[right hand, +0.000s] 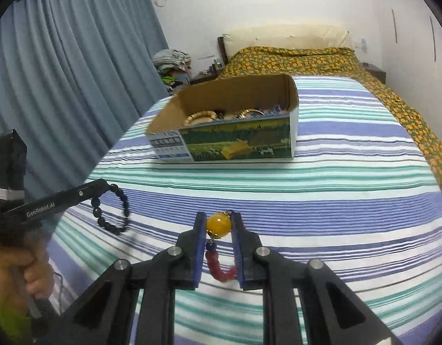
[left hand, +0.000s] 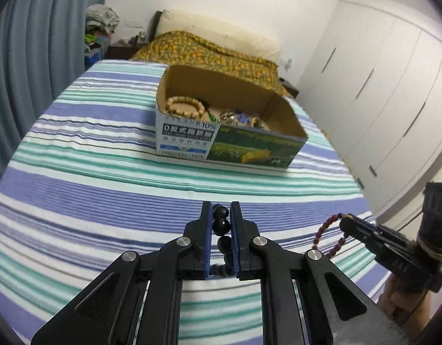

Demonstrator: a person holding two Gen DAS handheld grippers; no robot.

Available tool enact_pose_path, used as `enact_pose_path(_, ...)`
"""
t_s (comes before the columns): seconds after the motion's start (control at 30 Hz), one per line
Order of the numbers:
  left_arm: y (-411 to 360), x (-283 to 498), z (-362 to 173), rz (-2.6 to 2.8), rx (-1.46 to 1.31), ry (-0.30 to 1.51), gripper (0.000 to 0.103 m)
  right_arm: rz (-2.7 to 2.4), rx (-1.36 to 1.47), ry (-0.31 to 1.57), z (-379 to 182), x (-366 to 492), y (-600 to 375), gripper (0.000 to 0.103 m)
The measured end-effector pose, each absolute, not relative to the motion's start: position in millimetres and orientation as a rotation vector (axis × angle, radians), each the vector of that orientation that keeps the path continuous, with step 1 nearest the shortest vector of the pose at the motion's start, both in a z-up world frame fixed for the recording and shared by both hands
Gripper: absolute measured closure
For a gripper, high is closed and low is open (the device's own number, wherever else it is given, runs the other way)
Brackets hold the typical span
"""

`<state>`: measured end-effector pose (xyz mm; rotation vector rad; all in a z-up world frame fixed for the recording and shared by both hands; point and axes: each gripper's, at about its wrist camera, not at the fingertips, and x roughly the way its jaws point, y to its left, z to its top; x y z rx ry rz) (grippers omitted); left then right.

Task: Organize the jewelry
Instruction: 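Carry the black and red bracelets into the box and open both tools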

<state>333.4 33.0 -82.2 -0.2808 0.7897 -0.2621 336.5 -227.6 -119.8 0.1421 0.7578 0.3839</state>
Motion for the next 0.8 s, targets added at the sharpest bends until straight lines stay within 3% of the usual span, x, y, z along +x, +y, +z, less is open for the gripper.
enact_pose_path(0.8, 38, 340, -50, -0.254, -0.282, 0.75, 0.093, 0.471, 0.105, 0.699, -68, 333, -215, 0.085)
